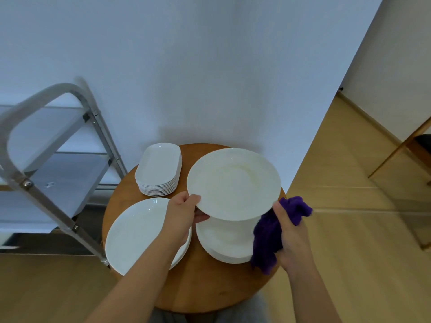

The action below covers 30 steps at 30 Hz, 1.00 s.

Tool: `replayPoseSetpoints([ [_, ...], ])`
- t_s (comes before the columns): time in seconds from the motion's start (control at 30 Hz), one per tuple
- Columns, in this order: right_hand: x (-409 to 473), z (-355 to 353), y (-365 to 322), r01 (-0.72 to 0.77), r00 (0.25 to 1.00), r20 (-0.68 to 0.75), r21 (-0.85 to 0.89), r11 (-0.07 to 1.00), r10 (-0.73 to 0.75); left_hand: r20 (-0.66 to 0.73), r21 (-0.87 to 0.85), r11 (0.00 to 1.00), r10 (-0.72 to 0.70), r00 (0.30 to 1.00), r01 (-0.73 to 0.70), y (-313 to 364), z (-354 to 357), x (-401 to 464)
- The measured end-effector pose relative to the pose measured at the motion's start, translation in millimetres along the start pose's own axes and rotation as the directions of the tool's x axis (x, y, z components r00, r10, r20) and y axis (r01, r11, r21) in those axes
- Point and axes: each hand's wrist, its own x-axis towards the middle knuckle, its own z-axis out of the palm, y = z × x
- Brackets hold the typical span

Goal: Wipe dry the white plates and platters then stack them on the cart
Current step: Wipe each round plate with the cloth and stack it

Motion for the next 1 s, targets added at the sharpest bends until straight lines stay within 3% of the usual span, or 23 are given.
replayPoseSetpoints([
  [0.1, -5.0, 14.0, -5.3, -0.049, 0.991, 0.128, 0.137, 0.989, 0.031, -0.012, 0.070, 0.997, 0.028, 1.000, -0.027, 4.6, 0.3, -12.9],
  [0.2, -7.8, 18.4, -8.8, -0.039, 0.995, 0.092, 0.084, 0.996, 0.031, -0.045, 0.191, 0.981, 0.053, 0.998, -0.044, 7.0, -8.9, -22.9],
  [0.3, -10.7, 19.8, -5.7, -0.150, 0.986, 0.081, 0.069, 0.986, 0.144, -0.060, 0.253, 0.967, 0.030, 0.998, -0.014, 17.0, -22.9, -25.7],
  [0.4, -14.2, 21.9, -9.0, -0.199, 0.972, 0.122, -0.021, 0.980, 0.200, 0.023, -0.031, 0.982, -0.188, 0.982, 0.188, 37.1, -38.8, -19.2],
  [0.47, -17.4, 25.7, -14.4, -0.187, 0.965, 0.167, -0.105, 0.977, 0.203, 0.124, -0.198, 0.946, -0.234, 0.964, 0.255, 49.4, -49.5, -14.8],
  [0.53, -21.0, 31.3, -21.0, -0.170, 0.959, 0.198, -0.168, 0.971, 0.202, 0.126, -0.257, 0.919, -0.276, 0.953, 0.300, 53.5, -57.4, -11.3],
  [0.6, -27.2, 37.7, -31.8, -0.119, 0.957, 0.235, -0.216, 0.969, 0.170, 0.148, -0.304, 0.878, -0.340, 0.929, 0.370, 49.5, -62.7, -12.0],
  [0.73, -42.4, 55.7, -72.8, 0.132, 0.948, 0.318, -0.301, 0.945, -0.032, 0.214, -0.463, 0.783, -0.356, 0.910, 0.416, 36.6, -68.9, -15.2],
  [0.87, -61.0, 71.6, -100.3, 0.332, 0.851, 0.461, -0.097, 0.938, -0.253, 0.131, -0.490, 0.802, -0.320, 0.938, 0.342, 35.8, -66.5, -14.4],
  [0.93, -68.0, 88.0, -100.1, 0.317, 0.781, 0.588, -0.080, 0.945, -0.212, -0.021, -0.438, 0.852, -0.328, 0.944, 0.286, 36.5, -65.3, -11.7],
  [1.0, -66.0, 103.4, -85.8, 0.341, 0.775, 0.628, -0.314, 0.886, -0.075, -0.128, -0.384, 0.890, -0.315, 0.941, 0.245, 38.1, -63.1, -14.3],
])
